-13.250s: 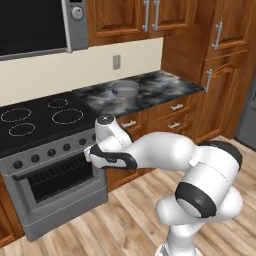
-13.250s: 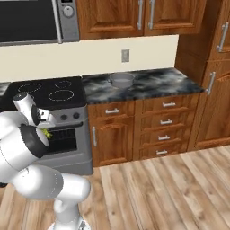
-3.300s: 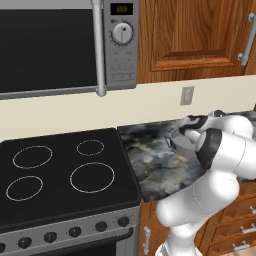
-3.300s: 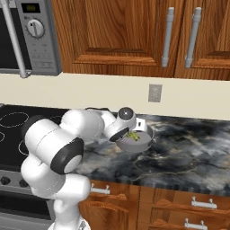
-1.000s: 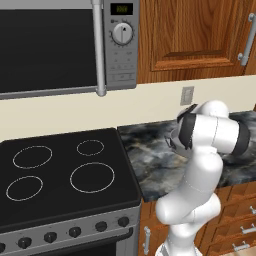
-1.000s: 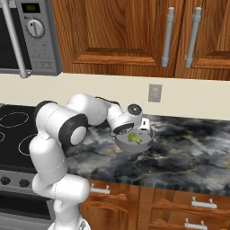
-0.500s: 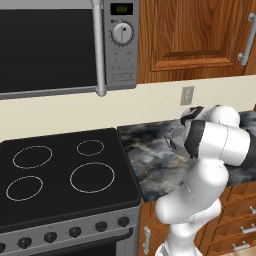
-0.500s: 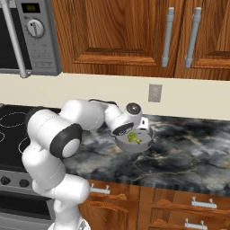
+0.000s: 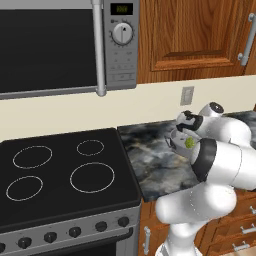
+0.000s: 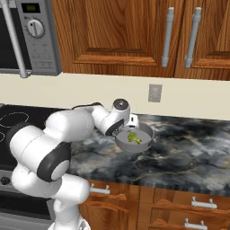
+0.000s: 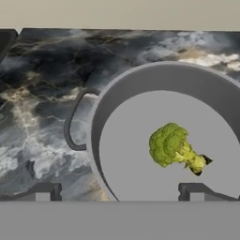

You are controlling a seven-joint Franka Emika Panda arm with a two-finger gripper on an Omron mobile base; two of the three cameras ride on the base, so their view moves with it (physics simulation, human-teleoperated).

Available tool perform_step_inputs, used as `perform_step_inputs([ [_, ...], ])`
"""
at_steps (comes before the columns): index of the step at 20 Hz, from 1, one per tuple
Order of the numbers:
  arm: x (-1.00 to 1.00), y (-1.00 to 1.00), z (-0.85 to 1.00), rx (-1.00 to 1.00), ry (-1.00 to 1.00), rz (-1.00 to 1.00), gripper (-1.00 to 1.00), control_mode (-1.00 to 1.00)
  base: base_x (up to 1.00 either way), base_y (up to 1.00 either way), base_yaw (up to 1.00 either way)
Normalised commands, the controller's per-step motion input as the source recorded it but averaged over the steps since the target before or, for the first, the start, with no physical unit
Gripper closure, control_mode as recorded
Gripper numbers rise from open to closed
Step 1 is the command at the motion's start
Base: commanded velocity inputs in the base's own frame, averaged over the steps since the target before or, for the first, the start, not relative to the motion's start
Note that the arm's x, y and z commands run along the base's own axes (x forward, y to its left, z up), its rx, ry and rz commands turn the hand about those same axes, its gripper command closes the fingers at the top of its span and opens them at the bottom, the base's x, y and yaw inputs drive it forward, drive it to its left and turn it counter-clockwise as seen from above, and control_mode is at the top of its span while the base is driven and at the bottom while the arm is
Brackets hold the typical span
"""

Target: Turn on the sink faucet. Then move the broccoli from the counter to the sink. Turn off the sink. Move the vegetable from the sink to the pot next to the stove. Finally move the pot to the rear left burner.

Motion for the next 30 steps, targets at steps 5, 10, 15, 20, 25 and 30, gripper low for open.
perform_step_inputs([
  [5,-0.18,0.57,0.14,-0.05,0.09,0.00,-1.00,-1.00,0.00,0.00,0.00],
  [10,-0.09,0.54,0.02,-0.12,0.10,0.00,-1.00,-1.00,0.00,0.00,0.00],
  [15,0.00,0.43,0.00,-0.17,0.06,0.00,-1.00,-1.00,0.00,0.00,0.00],
  [20,0.01,0.03,0.00,-0.11,0.00,-0.03,-1.00,-1.00,0.00,0.00,0.00],
  [25,0.12,0.00,-0.03,-0.08,0.00,-0.06,-1.00,-1.00,0.00,0.00,0.00],
  [30,0.22,0.00,-0.09,-0.06,0.00,-0.08,-1.00,-1.00,0.00,0.00,0.00],
])
